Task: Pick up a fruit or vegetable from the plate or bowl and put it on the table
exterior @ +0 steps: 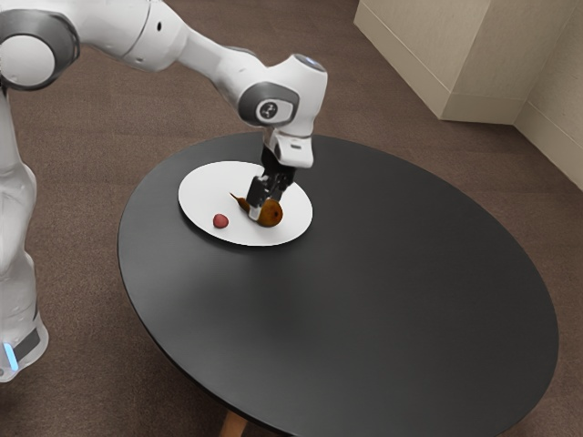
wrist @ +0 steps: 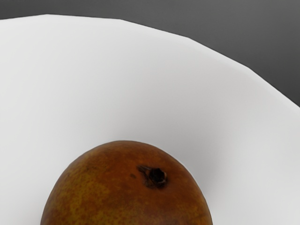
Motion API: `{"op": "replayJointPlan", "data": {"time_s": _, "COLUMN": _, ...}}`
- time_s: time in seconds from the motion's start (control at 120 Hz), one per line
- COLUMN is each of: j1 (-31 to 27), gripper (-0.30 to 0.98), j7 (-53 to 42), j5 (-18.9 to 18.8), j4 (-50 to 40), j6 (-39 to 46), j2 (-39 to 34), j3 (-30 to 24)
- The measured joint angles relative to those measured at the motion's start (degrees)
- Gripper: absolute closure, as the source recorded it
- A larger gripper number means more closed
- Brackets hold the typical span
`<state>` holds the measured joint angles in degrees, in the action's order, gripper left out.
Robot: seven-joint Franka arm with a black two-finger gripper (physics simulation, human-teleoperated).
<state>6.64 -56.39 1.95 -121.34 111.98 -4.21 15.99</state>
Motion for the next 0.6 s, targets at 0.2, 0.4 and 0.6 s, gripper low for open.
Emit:
{"op": "replayJointPlan", "data": {"time_s": 0.2, "j1": 0.11, "gripper": 0.04, "j7": -2.72, "j5": 1.12, "j4": 0.40, "j6": 0.18, "j2": 1.28, "j3": 0.00}}
{"op": "replayJointPlan", "data": {"time_s": 0.4, "j1": -0.04, "gripper": 0.10, "j7": -4.63, "j5": 2.42, "j4": 0.39, "j6": 0.35, "j2": 2.07, "j3": 0.00}}
{"op": "replayJointPlan", "data": {"time_s": 0.6, "j1": -1.00, "gripper": 0.41, "j7": -5.55, "j5": 4.75, "j4": 0.54, "j6": 0.94, "j2": 2.10, "j3": 0.15}}
